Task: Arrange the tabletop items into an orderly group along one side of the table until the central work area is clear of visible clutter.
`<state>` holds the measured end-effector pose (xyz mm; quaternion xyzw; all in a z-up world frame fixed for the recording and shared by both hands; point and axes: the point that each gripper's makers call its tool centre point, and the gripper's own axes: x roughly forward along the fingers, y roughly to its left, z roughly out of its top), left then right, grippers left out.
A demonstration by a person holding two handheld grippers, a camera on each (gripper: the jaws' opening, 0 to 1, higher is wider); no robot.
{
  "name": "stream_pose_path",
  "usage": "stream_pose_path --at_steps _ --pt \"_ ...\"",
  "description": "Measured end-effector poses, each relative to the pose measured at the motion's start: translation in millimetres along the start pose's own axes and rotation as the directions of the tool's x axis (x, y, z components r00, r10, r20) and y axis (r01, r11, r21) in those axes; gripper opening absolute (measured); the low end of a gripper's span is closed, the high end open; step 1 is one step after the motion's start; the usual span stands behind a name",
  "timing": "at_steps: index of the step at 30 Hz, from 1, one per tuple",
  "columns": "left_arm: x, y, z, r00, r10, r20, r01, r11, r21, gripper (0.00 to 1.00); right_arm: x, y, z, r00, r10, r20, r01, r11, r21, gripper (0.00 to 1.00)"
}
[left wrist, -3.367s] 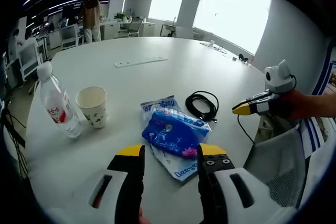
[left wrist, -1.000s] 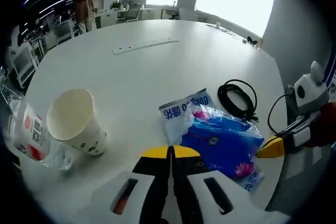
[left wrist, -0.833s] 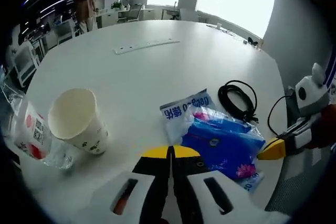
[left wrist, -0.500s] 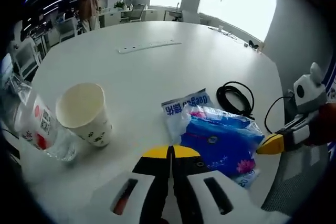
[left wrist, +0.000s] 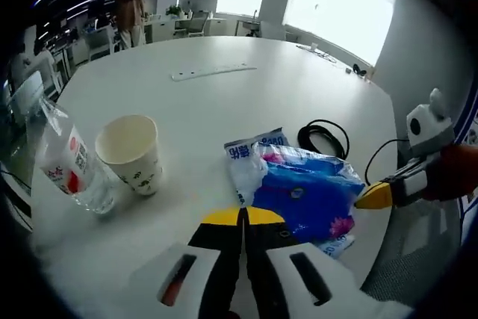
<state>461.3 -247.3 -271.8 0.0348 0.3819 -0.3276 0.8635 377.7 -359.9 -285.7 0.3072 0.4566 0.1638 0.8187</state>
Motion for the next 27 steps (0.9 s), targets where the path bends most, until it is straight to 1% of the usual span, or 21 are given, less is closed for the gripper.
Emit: stream_pose_path --at_steps 5,10,15,27 --pt "0.0 -9.2 0.0 1.0 -0.004 0.004 0.004 1.0 -0.005 0.0 -5.8 -6.7 5.8 1.0 -0.007 0.003 0.007 1.0 -0.022 0.0" --pt "1.2 -18.6 1.9 1.0 -0.013 0.009 0.013 1.0 0.001 0.0 -12.7 -16.5 16.7 1.0 -0.014 0.017 0.015 1.0 -0.025 0.0" --pt "3.5 -26.2 1.4 1.0 -0.018 0.009 0.019 1.0 -0.005 0.0 -17.9 -21.5 24.7 1.0 -0.016 0.027 0.017 0.999 -0.034 0.0" --pt "11.8 -49.5 16.0 0.999 -0.046 0.022 0.046 0.999 0.005 0.0 -30.4 -39.0 52.0 0.998 -0.031 0.05 0.034 0.997 -0.064 0.0"
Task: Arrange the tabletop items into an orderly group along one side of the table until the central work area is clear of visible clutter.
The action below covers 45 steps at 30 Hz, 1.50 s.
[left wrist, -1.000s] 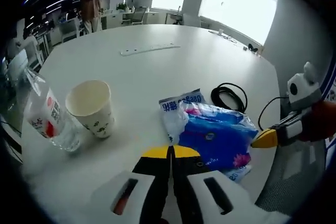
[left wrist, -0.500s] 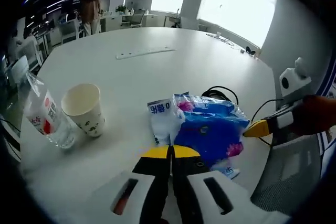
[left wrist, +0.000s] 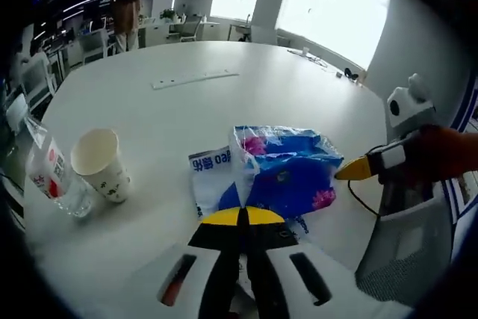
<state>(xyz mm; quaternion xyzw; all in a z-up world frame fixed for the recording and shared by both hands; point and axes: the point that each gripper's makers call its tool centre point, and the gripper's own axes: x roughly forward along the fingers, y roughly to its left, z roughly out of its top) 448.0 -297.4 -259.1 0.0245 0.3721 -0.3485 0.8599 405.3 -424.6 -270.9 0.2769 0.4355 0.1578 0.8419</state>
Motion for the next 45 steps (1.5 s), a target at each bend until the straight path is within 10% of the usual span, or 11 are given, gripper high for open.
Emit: stream_pose_path --at_steps 30,45 --pt "29.3 -24.8 23.9 0.999 -0.036 0.003 0.036 0.999 0.007 0.0 -7.4 -36.0 49.8 1.0 -0.021 0.018 0.022 0.999 -0.042 0.0" --pt "49.4 -28.9 55.4 0.999 -0.045 0.022 0.044 0.999 0.03 0.0 -4.3 -49.7 102.8 0.998 -0.038 0.051 0.042 0.997 -0.067 0.0"
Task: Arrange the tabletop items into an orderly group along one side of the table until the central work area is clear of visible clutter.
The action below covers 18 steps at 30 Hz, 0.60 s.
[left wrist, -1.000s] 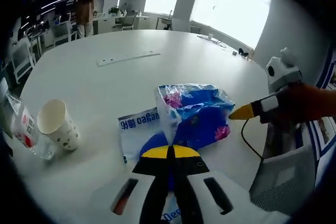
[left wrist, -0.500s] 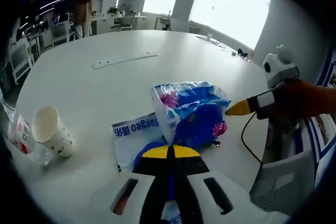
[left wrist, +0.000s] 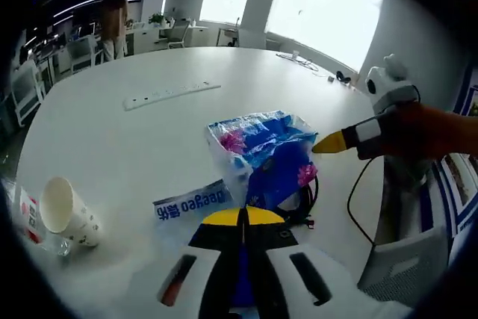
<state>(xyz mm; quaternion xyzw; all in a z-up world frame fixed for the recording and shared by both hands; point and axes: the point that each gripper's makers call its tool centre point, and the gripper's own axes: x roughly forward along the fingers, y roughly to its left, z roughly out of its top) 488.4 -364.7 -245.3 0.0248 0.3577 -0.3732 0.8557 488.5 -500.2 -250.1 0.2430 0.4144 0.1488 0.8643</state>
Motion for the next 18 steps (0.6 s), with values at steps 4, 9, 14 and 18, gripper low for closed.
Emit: stream_pose_path --at_steps 4,9,14,18 --pt "7.4 2.2 11.4 1.0 0.001 0.01 -0.001 1.0 0.003 0.0 3.8 -3.8 15.6 1.0 -0.01 0.01 0.01 1.0 -0.023 0.0" --pt "17.3 5.7 21.6 1.0 0.007 0.008 -0.007 1.0 0.03 0.0 9.2 -8.5 30.1 1.0 -0.025 0.009 0.025 0.998 -0.055 0.0" --pt "28.1 14.6 31.8 1.0 0.015 0.009 -0.016 1.0 0.023 0.0 16.0 -13.8 42.6 0.999 -0.031 0.011 0.032 0.998 -0.058 0.0" --pt "35.5 16.0 35.1 1.0 0.016 0.0 -0.016 0.999 0.029 0.0 21.5 -19.1 53.6 0.999 -0.04 0.016 0.04 0.998 -0.048 0.0"
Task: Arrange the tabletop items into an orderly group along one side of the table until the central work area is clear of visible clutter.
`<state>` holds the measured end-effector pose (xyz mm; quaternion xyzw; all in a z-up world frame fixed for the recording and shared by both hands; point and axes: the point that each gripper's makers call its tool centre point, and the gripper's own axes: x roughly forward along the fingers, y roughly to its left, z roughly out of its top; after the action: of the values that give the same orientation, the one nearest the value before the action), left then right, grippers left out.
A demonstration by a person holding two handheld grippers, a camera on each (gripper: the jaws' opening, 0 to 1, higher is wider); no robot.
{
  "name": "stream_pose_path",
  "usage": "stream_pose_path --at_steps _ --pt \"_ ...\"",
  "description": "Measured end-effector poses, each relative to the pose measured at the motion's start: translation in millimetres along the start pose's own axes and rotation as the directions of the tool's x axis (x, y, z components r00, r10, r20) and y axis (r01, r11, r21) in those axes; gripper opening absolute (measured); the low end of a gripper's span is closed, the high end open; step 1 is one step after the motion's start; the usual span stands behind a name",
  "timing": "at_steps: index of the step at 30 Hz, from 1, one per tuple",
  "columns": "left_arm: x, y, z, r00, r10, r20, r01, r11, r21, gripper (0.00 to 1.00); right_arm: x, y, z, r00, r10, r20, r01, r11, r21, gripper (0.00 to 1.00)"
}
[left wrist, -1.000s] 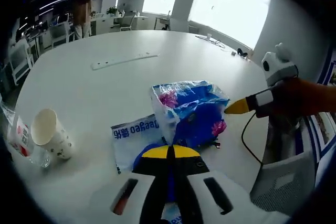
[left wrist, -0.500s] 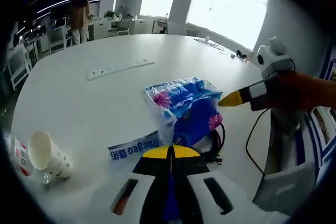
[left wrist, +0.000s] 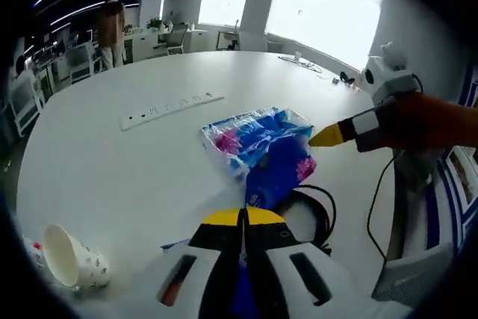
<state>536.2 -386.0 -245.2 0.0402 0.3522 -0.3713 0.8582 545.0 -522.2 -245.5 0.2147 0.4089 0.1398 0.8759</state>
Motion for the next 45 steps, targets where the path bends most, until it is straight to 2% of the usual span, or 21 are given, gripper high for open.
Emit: stream_pose_path --at_steps 6,10,19,29,33,37,45 --pt "10.8 1.7 1.9 1.0 -0.001 -0.01 0.001 1.0 -0.005 0.0 8.2 -4.0 12.8 1.0 -0.009 -0.001 0.009 1.0 -0.009 0.0" --pt "18.8 2.1 -4.2 0.999 0.0 -0.032 0.0 1.0 -0.01 0.0 14.5 -8.9 16.6 1.0 -0.018 -0.009 0.017 1.0 -0.018 0.0" --pt "33.8 5.8 -17.8 0.997 0.01 -0.08 -0.011 1.0 -0.018 0.0 28.6 -22.6 2.6 0.998 -0.043 -0.046 0.043 0.999 -0.007 0.0" --pt "45.0 8.3 -29.2 0.992 0.022 -0.124 -0.025 0.999 -0.028 0.0 38.7 -29.7 -4.5 0.996 -0.056 -0.068 0.055 0.998 -0.012 0.0" --pt "49.0 6.0 -30.7 0.991 0.02 -0.13 -0.025 0.999 -0.031 0.0 40.1 -35.3 -6.9 0.995 -0.064 -0.073 0.062 0.998 -0.032 0.0" --pt "51.5 4.0 -31.3 0.991 0.02 -0.135 -0.025 0.999 -0.028 0.0 39.0 -42.8 -8.3 0.995 -0.071 -0.073 0.07 0.997 -0.017 0.0" --pt "56.6 1.6 -29.2 0.99 0.018 -0.137 -0.021 0.999 -0.026 0.0 37.8 -49.8 -0.9 0.995 -0.081 -0.052 0.081 0.997 -0.001 0.0"
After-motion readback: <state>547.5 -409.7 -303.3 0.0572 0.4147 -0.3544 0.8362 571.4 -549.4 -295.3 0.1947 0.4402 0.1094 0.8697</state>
